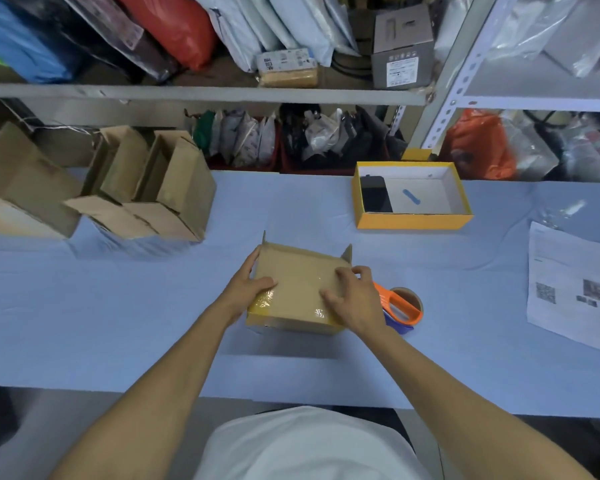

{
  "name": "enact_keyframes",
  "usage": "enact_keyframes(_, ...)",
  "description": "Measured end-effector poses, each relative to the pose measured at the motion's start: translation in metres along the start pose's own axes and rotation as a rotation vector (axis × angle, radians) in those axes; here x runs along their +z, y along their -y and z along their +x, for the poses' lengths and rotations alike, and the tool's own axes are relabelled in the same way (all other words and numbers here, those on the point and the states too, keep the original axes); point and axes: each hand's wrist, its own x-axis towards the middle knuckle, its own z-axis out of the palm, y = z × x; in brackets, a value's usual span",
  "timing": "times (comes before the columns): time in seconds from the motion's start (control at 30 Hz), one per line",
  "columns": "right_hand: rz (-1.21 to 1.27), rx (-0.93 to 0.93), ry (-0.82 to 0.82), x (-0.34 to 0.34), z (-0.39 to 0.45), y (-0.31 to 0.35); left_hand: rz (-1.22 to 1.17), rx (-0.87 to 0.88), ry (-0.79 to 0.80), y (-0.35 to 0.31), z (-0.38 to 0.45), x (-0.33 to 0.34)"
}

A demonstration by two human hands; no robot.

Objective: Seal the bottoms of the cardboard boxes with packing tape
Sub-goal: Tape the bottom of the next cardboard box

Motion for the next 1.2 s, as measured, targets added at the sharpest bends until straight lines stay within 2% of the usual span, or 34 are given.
enact_keyframes(0.13,0.088,0.092,0.015,-0.006,-0.002,0.002,-0.094,0.032,0.069,-0.008,-0.004,0.001)
enact_keyframes(0.37,0.294,0.121,-0.033,-0.020,-0.003,0.007,-0.008,0.158,-0.132,-0.045,-0.007,0.013)
enact_keyframes(0.6,0.403,0.178,-0.074,-0.037,0.001,0.007,0.077,0.227,-0.161,-0.051,-0.005,0.021)
enact_keyframes(0.7,0.433,0.192,-0.094,-0.039,0.001,0.003,0.048,0.192,-0.105,-0.047,-0.002,0.017)
enact_keyframes(0.87,0.384,0.161,-0.087,-0.038,0.002,-0.003,-0.031,0.011,-0.011,-0.029,0.008,0.008)
enact_keyframes(1.03,0.326,0.126,-0.018,-0.017,0.004,0.002,0.322,-0.064,-0.100,-0.016,0.013,0.025)
enact_keyframes(1.1,0.279,0.112,0.009,-0.012,0.006,0.001,0.468,-0.002,-0.145,-0.015,0.013,0.031)
enact_keyframes(1.2,0.234,0.081,0.040,-0.011,0.009,-0.002,0.770,0.116,-0.126,-0.018,0.013,0.042)
